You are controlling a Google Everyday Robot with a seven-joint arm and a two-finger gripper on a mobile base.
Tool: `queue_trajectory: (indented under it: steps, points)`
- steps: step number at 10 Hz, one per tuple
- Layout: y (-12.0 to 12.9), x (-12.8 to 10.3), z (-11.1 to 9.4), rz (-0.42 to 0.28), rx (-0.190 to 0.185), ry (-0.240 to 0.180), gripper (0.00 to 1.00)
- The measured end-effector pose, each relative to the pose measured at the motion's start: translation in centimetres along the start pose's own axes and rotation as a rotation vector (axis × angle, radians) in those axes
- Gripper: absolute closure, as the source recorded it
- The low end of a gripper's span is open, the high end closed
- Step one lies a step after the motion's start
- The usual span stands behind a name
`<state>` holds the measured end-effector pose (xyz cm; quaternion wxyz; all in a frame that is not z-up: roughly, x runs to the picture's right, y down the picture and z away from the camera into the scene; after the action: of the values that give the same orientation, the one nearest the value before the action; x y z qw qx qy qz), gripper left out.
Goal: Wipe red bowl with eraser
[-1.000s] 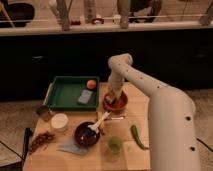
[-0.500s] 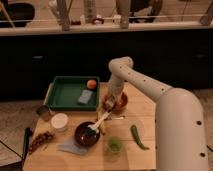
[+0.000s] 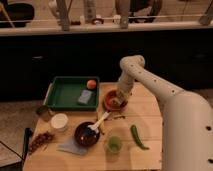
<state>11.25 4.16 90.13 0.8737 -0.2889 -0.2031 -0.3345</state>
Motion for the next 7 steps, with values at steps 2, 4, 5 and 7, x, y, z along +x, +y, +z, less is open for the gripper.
queue_trajectory:
  steps: [2, 4, 5, 7]
  points:
    - [-2.1, 0.5, 0.3, 0.01, 0.008, 0.015, 1.0]
    - [-4.0, -0.3, 0.9, -0.018, 0.005, 0.01, 1.0]
    - [-4.7, -1.7, 1.4, -0.055, -0.003, -0.004, 1.0]
    - [-3.9, -3.5, 1.7, -0.106, -0.019, -0.028, 1.0]
